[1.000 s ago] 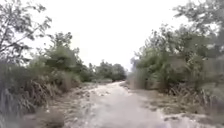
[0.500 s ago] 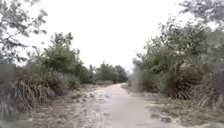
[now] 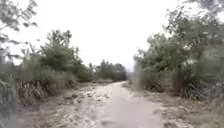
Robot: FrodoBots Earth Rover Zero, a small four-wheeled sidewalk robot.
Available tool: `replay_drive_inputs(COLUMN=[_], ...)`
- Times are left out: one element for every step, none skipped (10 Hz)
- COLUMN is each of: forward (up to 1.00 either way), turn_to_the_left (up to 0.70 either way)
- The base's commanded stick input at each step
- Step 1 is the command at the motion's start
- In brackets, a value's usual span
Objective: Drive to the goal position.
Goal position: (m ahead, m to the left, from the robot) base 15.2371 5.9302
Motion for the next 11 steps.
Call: replay_drive_inputs(forward=[0.70, 0.70, 0.70, 0.70, 0.70, 0.70, 0.70, 0.70, 0.70, 0.70, 0.70], turn_to_the_left=[0.04, 0.04, 0.04, 0.04, 0.04, 0.04, 0.04, 0.04, 0.04, 0.04, 0.04])
